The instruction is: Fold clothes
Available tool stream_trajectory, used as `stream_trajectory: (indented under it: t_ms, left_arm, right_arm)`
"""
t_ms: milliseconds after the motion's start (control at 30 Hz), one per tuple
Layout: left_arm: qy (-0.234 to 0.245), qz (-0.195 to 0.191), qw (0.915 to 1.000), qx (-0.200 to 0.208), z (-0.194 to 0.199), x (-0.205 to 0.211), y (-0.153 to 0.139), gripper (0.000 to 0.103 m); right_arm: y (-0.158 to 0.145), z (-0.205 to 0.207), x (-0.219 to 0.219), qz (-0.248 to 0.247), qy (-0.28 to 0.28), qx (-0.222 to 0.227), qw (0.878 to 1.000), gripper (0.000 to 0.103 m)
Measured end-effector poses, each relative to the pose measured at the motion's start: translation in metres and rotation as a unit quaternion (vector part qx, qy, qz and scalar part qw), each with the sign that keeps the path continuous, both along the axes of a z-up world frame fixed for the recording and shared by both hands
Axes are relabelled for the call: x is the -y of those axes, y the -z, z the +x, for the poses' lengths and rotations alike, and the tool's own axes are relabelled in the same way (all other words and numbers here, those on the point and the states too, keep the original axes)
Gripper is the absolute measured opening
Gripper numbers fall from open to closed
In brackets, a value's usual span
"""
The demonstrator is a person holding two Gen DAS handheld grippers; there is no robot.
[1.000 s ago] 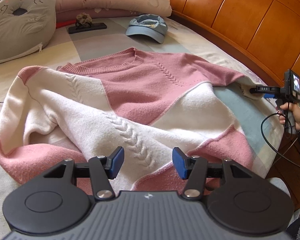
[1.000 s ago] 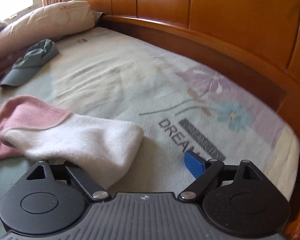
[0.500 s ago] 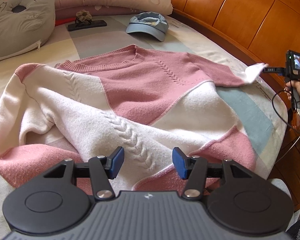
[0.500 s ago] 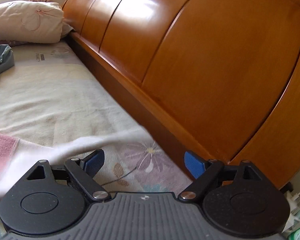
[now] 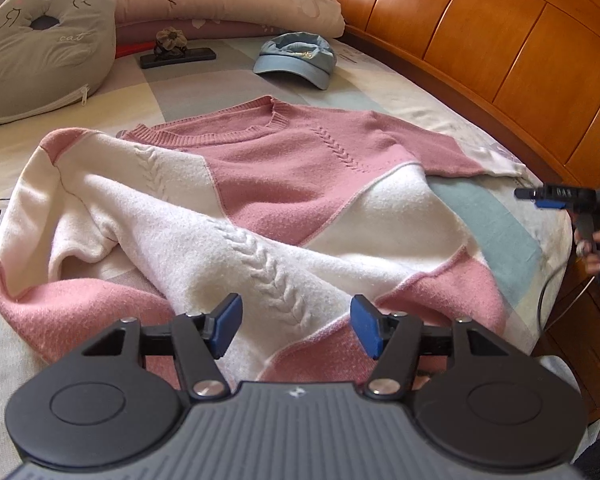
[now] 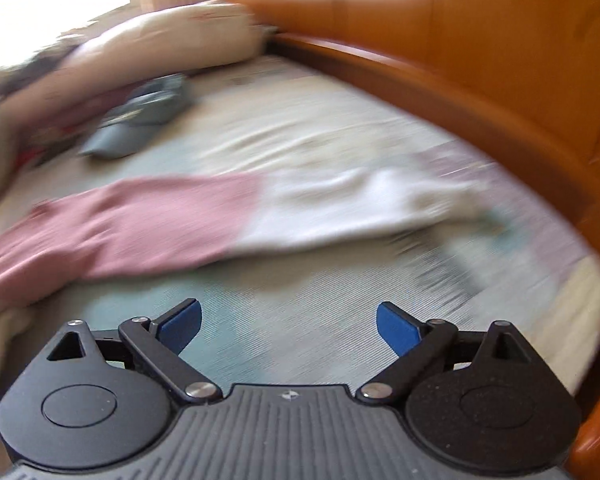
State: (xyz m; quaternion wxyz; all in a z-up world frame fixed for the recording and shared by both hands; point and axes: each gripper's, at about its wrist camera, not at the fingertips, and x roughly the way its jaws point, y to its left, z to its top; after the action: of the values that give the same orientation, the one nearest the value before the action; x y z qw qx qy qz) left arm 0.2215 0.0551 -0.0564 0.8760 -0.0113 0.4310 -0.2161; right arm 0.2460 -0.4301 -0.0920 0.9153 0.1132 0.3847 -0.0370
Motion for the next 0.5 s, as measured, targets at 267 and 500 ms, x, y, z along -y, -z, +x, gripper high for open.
stream_trajectory:
  t_ms: [267,500]
  left_arm:
    - [-0.020,-0.001,0.9998,-0.001,-0.018,-0.014,0.003,0.060]
    - [-0.061,-0.015,0.9980,-0.013,-0.045,-0.038,0.019,0.061]
  right_arm:
    - [0.033,-0.017,-0.070,0.016,-0.052,-0.026,0.998,0.103]
    - [0.042,-0.013,-0.098,-0.079,-0.052,-0.042,0.995,0.103]
